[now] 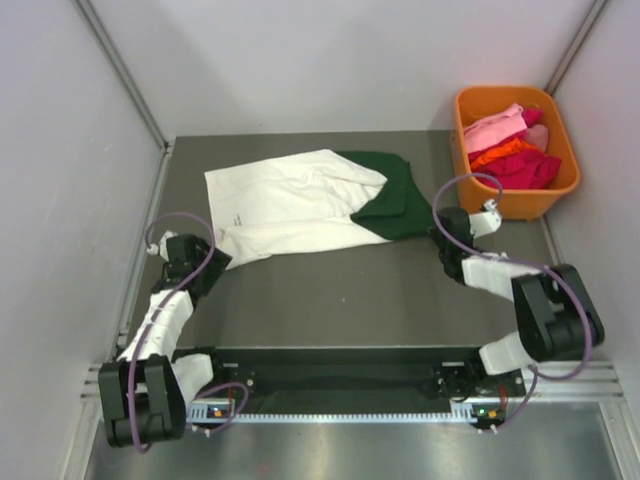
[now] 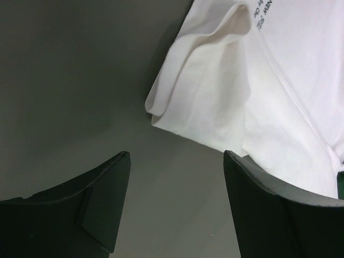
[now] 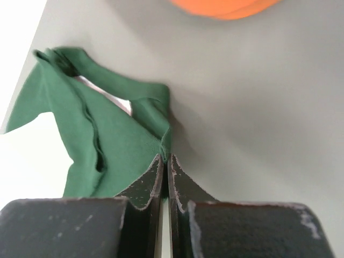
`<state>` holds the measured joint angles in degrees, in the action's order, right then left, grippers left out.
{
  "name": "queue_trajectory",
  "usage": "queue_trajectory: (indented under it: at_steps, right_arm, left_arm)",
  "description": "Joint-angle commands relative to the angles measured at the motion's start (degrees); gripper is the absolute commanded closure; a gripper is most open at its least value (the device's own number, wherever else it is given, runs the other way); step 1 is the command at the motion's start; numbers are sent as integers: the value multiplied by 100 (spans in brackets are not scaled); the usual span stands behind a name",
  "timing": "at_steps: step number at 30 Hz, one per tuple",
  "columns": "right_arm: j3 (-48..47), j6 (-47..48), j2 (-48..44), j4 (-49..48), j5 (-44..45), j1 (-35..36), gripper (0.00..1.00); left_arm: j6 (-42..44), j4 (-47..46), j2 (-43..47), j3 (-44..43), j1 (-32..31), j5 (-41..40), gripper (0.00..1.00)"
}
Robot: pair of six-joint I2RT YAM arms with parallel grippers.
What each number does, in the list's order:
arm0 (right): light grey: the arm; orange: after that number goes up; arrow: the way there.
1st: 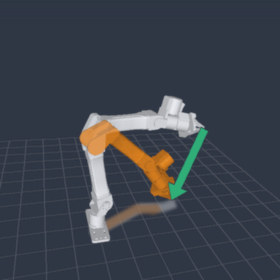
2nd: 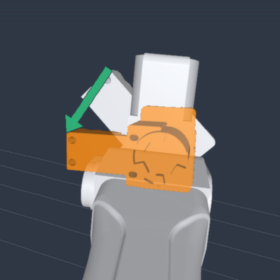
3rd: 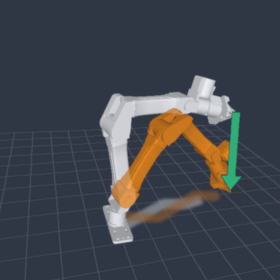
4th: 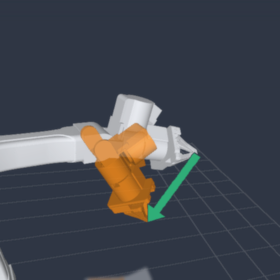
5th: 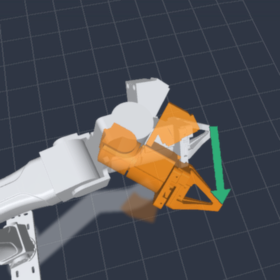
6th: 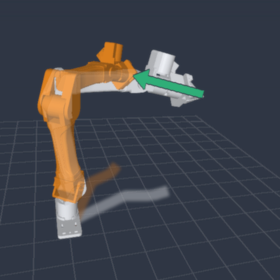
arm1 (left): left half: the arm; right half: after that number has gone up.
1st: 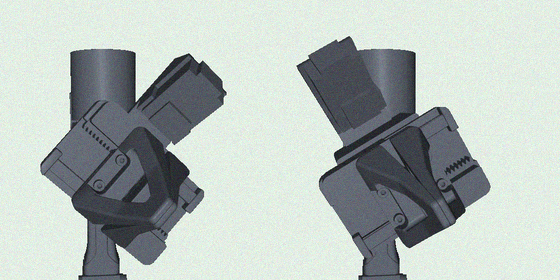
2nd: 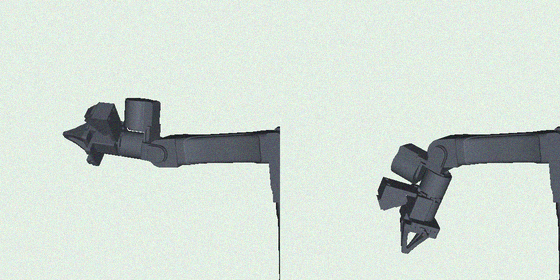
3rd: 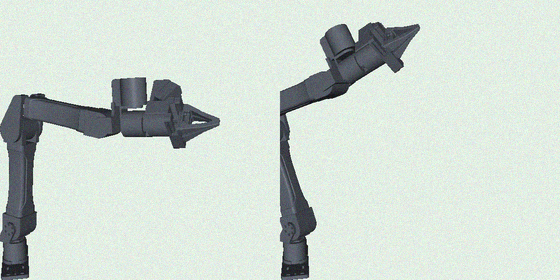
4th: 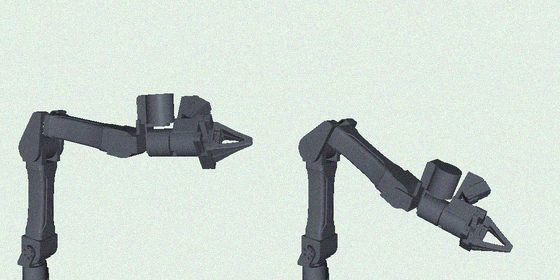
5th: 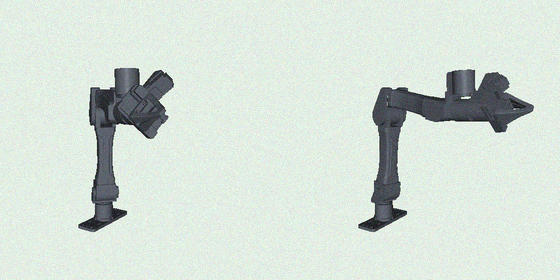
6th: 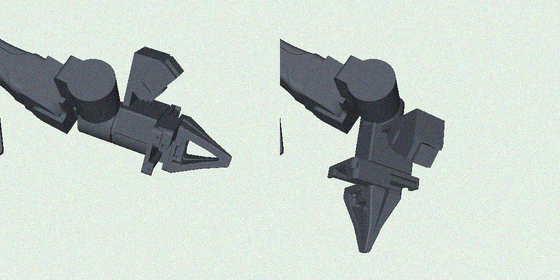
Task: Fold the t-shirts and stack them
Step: Fold the tshirt
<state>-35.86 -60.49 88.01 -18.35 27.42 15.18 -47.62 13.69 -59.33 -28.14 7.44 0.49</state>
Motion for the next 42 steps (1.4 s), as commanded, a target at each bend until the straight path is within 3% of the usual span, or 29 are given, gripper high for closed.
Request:
queue_trajectory:
  at_steps: [1,7,11,22,30,40,42]
  right_arm:
    - [569,177,-976,253,606,46,100]
    - [975,660,-2041,858,528,64,100]
    - [1693,802,-2454,150,379,73,100]
    - [1802,1171,-2394,-354,53,82,100]
    - [1845,1224,-2464,-450,-35,82,99]
    - [2021,1162,-2964,-336,176,82,100]
    - [1995,1189,-2956,-319,159,82,100]
  left_arm:
    - [-108,-147,202,203,-58,81,27]
    - [-248,-402,343,529,-322,162,31]
    - [-537,-806,238,757,-393,266,32]
    - [-1346,-1852,-61,1135,-393,-5,37]
    - [-1426,-2212,-395,1091,-393,-409,39]
    - [-1514,-2889,-1465,1030,-393,-313,42]
    - [-1488,-3013,-1677,969,-375,-155,48]
